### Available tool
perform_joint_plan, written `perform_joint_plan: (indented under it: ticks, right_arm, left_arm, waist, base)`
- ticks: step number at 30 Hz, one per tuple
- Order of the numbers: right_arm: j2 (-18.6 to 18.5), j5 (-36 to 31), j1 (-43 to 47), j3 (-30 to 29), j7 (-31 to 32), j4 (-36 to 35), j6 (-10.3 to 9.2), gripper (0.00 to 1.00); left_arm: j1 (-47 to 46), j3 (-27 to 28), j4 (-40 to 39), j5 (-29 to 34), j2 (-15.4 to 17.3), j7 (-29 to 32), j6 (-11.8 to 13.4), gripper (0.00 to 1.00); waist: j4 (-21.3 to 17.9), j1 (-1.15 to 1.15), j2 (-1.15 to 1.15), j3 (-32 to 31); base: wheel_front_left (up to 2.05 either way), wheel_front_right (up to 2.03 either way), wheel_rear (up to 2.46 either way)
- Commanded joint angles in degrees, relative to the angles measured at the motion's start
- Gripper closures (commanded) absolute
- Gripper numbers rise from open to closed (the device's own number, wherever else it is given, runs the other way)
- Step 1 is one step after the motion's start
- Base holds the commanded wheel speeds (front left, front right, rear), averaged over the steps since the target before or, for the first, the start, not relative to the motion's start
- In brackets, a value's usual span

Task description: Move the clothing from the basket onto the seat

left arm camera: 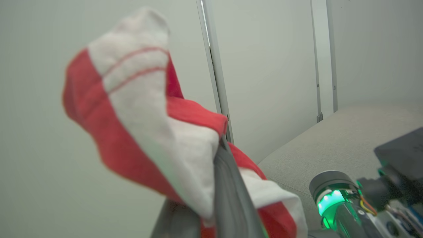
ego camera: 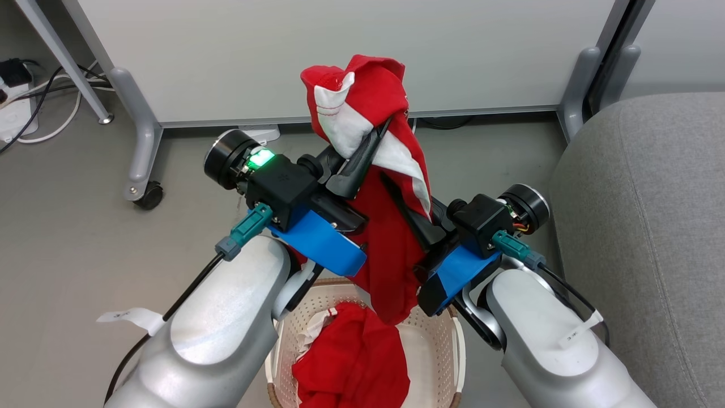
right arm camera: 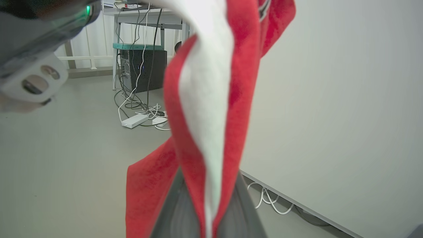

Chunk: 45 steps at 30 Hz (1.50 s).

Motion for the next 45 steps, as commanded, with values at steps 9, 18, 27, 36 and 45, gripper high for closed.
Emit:
perform_joint_plan:
  ticks: [9, 18, 27, 36, 45]
  right_arm:
    - [-0.14, -0.65, 0.48, -2.68, -0.2, -1.32, 0.03, 1.0]
    - [-0.14, -3.58, 2.65, -8.77, -0.2, -3.43, 0.03, 1.0]
    - [-0.6, -6.6, 6.01, -17.06, -0.21, -6.48, 0.03, 1.0]
    - [-0.48, -7.52, 9.93, -22.25, -0.21, -10.39, 0.03, 1.0]
    - [-0.14, -7.6, 15.1, -26.92, -0.21, -13.65, 0.03, 1.0]
  left_arm:
    - [0.28, 0.84, 0.3, 1.08, 0.21, -0.16, -0.02, 0.0]
    - [1.67, 1.23, -1.36, 1.98, 0.77, -0.16, -0.02, 0.0]
    - [3.56, -0.1, -3.5, 2.65, 1.97, -0.16, -0.02, 0.0]
    - [4.21, -1.81, -4.13, 2.81, 3.5, -0.15, -0.02, 0.0]
    - [3.14, -3.35, -4.18, 2.51, 4.0, -0.16, -0.02, 0.0]
  waist:
    - [-0.18, 0.0, 0.0, 0.55]
    - [-3.03, 0.0, 0.0, 2.11]
    - [-10.02, 0.0, 0.0, 4.56]
    - [-18.01, 0.0, 0.0, 6.48]
    - [-24.64, 0.0, 0.0, 7.39]
  base:
    - [0.0, 0.0, 0.0]
    - [0.0, 0.0, 0.0]
    - [0.0, 0.0, 0.0]
    - [0.0, 0.0, 0.0]
    - [0.0, 0.0, 0.0]
